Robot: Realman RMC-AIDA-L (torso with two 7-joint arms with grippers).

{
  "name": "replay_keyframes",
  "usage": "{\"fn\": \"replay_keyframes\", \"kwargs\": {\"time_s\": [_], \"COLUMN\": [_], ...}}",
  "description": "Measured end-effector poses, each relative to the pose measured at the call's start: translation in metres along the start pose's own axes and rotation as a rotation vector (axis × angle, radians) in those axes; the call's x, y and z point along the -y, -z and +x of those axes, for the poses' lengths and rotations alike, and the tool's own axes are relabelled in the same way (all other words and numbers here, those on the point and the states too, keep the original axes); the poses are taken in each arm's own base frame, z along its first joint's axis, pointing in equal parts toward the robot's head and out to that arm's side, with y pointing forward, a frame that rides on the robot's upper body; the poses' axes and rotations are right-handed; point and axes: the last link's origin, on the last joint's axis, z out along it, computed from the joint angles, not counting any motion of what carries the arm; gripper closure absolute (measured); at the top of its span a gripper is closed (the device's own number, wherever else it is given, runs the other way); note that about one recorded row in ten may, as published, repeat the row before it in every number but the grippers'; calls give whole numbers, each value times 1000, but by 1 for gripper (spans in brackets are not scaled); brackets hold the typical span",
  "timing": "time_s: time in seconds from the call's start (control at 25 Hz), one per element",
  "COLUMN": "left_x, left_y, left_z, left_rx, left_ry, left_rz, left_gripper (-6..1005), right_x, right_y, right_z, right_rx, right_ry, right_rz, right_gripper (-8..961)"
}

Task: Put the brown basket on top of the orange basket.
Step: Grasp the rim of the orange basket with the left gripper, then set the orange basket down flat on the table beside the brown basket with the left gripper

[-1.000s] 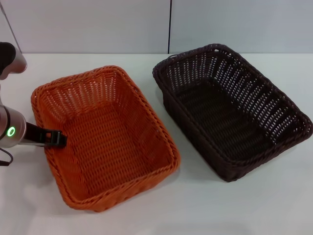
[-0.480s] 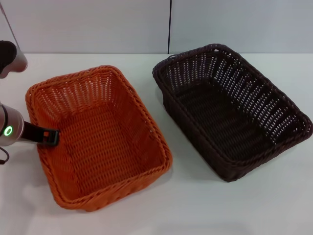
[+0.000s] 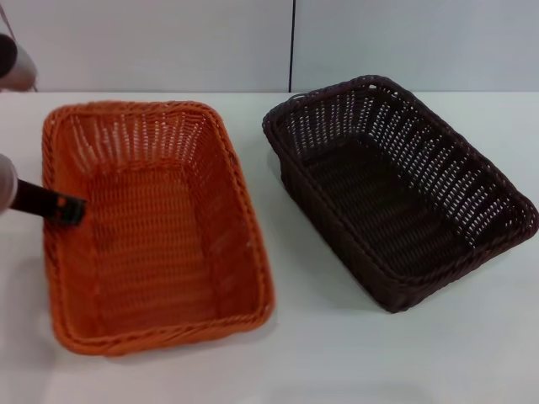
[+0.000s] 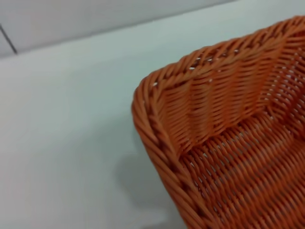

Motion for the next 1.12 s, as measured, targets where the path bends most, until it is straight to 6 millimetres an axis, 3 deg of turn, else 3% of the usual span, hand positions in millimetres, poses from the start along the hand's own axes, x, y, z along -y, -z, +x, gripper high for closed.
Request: {"fn": "replay_keyframes", "kwargs": {"time_s": [0.12, 0.16, 0.32, 0.56, 0.72, 0.96, 1.12], "left_x": [4, 7, 7, -7, -15, -41, -47], "left_y": [10, 25, 37, 65, 78, 83, 86], "left_z": [6, 13, 19, 33, 39, 51, 55], "left_rx": [-21, -62, -87, -115, -147, -150, -144], "left_ry": [-51, -128, -200, -407, -483, -743, -846], "left_rz": [14, 30, 45, 63, 79, 61, 59], "left_gripper": [783, 784, 786, 865, 865, 864, 864], "right_x": [-1, -2, -2, -1, -1, -2, 0], "right_y": [0, 0, 1, 4, 4, 7, 10], "right_z": [0, 0, -2, -3, -4, -5, -7], "right_rx": [0, 4, 16, 18, 24, 34, 43], "right_ry": [-1, -5, -10, -8, -9, -8, -4], "right_rz": [-3, -6, -7, -2, -4, -13, -10], "right_gripper": [131, 131, 131, 131, 131, 131, 131]}}
